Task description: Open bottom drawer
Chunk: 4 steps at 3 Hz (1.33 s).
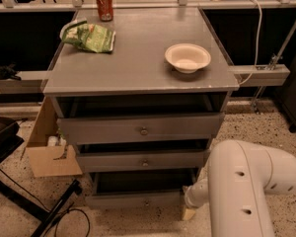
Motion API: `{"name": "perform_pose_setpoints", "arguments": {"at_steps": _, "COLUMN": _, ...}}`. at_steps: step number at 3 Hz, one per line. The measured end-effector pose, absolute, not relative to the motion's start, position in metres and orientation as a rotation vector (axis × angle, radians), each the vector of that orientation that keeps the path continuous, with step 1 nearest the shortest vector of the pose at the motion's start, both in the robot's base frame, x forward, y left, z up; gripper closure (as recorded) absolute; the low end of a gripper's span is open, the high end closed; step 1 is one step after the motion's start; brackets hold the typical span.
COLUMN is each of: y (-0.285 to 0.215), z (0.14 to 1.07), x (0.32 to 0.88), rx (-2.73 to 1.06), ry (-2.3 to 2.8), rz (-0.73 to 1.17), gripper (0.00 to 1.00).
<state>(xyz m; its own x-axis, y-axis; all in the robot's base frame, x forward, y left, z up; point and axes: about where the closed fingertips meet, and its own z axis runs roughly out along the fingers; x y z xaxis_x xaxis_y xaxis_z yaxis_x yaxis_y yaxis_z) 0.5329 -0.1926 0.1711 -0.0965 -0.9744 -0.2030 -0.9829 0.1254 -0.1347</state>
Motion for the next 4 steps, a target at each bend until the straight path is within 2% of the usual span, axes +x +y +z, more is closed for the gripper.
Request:
{"name": "perform_pose_setpoints", "arguments": {"at_steps": 1, "y": -0.166, "z": 0.156, "x": 0.469, "rx": -1.935, "ry": 2.208, "rz": 0.266, "gripper": 0.43}}
{"name": "perform_pose_setpoints", "arguments": {"at_steps": 2, "y": -0.166, "z": 0.162, "x": 0.470, "rx": -1.935, "ry": 2.208, "rz": 0.266, "gripper": 0.66}}
{"name": "perform_pose_setpoints", "arguments": {"at_steps": 3, "y": -0.166, "z": 0.168, "x": 0.469, "rx": -1.935, "ry": 2.208, "rz": 0.266, "gripper": 0.97}}
{"name": "perform_pose_setpoints", "arguments": {"at_steps": 4, "y": -0.166, "z": 0.171, "x": 0.469, "rx": -1.936, "ry": 2.209, "rz": 0.266, "gripper": 1.00}}
